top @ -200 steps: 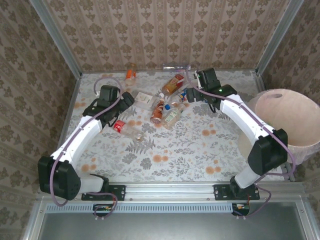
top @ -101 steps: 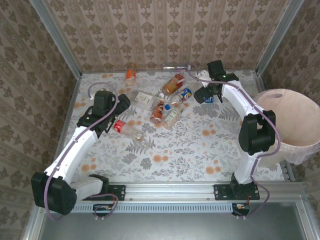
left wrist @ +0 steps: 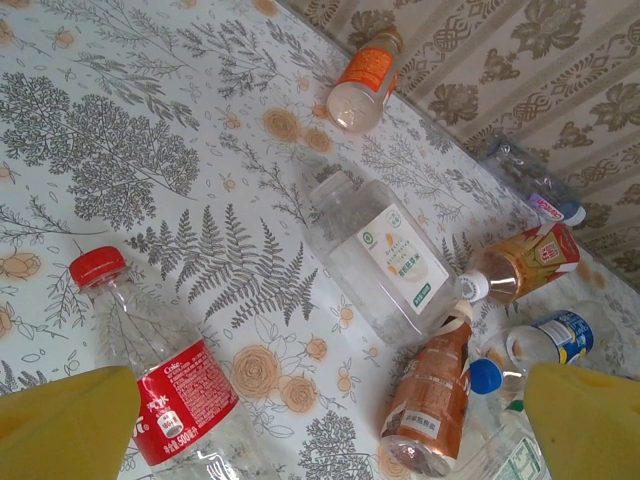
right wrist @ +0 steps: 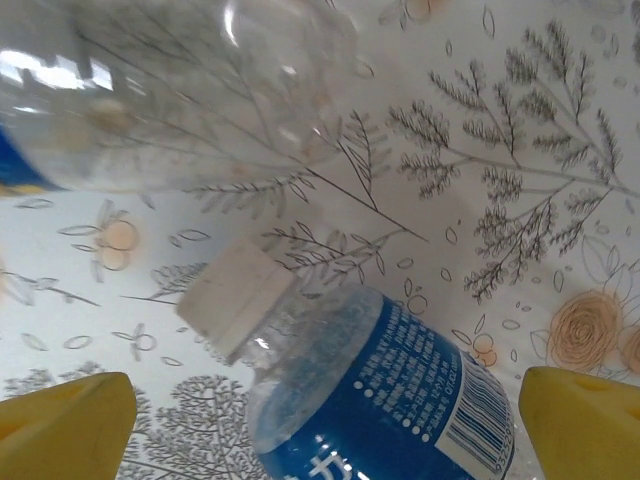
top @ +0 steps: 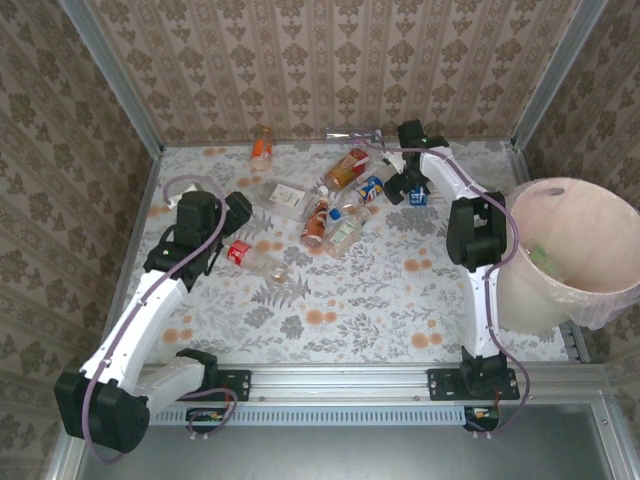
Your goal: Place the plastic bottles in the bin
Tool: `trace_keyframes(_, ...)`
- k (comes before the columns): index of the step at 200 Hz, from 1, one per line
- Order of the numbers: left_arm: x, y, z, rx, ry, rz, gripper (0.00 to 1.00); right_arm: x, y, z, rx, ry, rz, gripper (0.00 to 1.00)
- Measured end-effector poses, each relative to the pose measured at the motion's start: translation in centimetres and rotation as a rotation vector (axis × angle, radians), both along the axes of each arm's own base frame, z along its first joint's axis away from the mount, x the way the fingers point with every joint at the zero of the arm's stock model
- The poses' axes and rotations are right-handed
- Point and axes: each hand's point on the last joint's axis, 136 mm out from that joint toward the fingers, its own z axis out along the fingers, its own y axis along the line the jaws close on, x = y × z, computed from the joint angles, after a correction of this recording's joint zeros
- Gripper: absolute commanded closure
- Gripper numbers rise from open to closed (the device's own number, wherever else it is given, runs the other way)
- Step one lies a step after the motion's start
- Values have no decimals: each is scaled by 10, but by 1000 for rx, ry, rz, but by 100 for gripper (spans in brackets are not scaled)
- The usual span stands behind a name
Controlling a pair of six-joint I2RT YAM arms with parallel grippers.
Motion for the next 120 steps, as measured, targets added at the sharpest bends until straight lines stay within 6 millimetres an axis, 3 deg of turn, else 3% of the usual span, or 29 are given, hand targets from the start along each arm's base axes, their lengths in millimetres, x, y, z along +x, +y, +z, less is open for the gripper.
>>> trace_keyframes(51,0,1,1,0,-3,3,0,-17,-28,-10,31,94,-70,1)
trace_keyframes(75,0,1,1,0,-3,3,0,-30,-30,-18,70,148,-83,2)
trace_keyframes(109,0,1,1,0,-3,2,0,-60,-24,-51,98,262,-104,3)
trace_keyframes(120,0,1,1,0,-3,2,0,-60,-23,-49,104,247,-111,5)
